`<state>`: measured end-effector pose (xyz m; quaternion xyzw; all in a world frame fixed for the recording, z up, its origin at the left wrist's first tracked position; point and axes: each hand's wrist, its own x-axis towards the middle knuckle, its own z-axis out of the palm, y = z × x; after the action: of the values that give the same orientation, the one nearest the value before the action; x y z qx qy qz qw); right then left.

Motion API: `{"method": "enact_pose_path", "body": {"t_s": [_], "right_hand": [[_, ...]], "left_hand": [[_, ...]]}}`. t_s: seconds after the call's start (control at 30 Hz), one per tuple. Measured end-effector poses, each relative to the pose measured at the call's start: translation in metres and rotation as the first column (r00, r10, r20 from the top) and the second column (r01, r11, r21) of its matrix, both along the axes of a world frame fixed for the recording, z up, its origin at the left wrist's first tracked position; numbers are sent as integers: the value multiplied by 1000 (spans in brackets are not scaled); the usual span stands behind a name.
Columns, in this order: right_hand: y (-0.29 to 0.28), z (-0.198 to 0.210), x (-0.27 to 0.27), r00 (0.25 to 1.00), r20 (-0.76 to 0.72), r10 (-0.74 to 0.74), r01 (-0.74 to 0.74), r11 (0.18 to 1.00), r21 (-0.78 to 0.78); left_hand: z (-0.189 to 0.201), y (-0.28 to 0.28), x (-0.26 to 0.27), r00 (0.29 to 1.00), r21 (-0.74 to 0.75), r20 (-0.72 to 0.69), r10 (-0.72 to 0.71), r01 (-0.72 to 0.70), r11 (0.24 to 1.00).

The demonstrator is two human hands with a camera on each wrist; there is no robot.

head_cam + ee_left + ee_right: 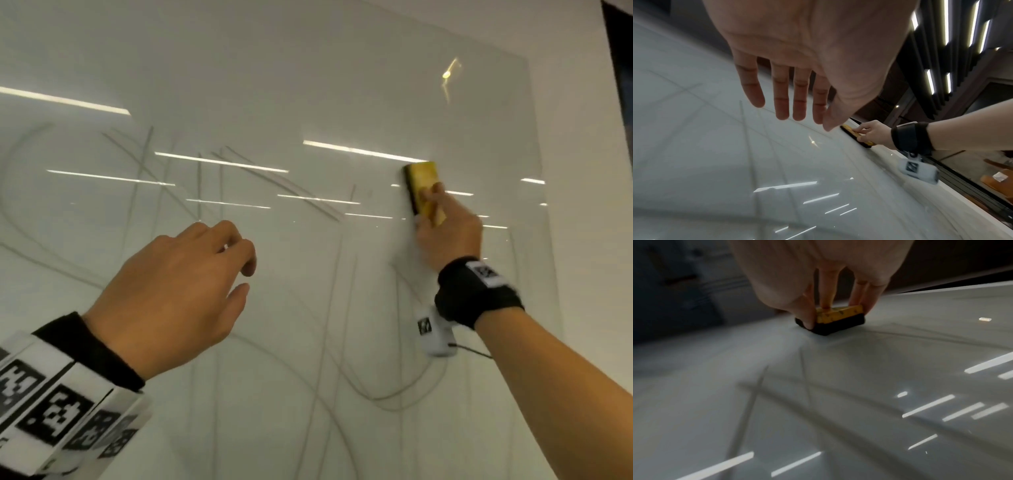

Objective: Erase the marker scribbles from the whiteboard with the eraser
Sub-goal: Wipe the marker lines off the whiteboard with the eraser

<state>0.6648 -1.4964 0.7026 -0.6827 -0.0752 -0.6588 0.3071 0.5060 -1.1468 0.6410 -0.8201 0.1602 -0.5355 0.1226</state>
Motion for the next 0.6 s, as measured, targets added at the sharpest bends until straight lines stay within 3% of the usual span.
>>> {"method": "enact_pose_path", "body": {"t_s": [0.03,0.1,0.2,0.27,0.3,0.33,0.4,0.47,0.5,0.53,0.6], "right_hand": [[2,8,-1,1000,-27,0,3,994,107],[33,3,-7,995,-84,-49,57,994,92],[95,-38,-13,993,94,71,-42,959,-282],[98,-50,-10,984,145,103,-20,875,-485],[85,-40,-6,987,154,54,31,865,-502],[70,-25,-7,990,139,-10,73,889,-453],[44,7,-13,995,18,-98,99,976,-193],[42,24,-13,997,-73,-24,28,998,49],[57,23,-19,997,-74,-22,26,998,54],[81,16,-26,998,-59,-37,35,999,-41],[136,-18,-33,992,117,55,-11,938,-346]], "left_hand": [[-2,8,-3,1000,-22,-19,4,-5,1000],[-5,26,-3,999,-60,-40,15,-17,998],[-7,53,8,997,-64,-26,69,-70,995],[-7,67,15,992,-51,-1,130,-129,990],[-8,73,17,988,-41,14,153,-152,988],[-9,78,17,986,-34,36,165,-164,986],[-9,86,15,982,-28,75,173,-171,985],[-7,93,11,981,-39,67,180,-178,983],[-5,93,11,982,-52,56,180,-177,983],[-4,96,12,983,-66,37,183,-180,981],[-4,99,15,984,-91,-20,180,-181,979]]}}
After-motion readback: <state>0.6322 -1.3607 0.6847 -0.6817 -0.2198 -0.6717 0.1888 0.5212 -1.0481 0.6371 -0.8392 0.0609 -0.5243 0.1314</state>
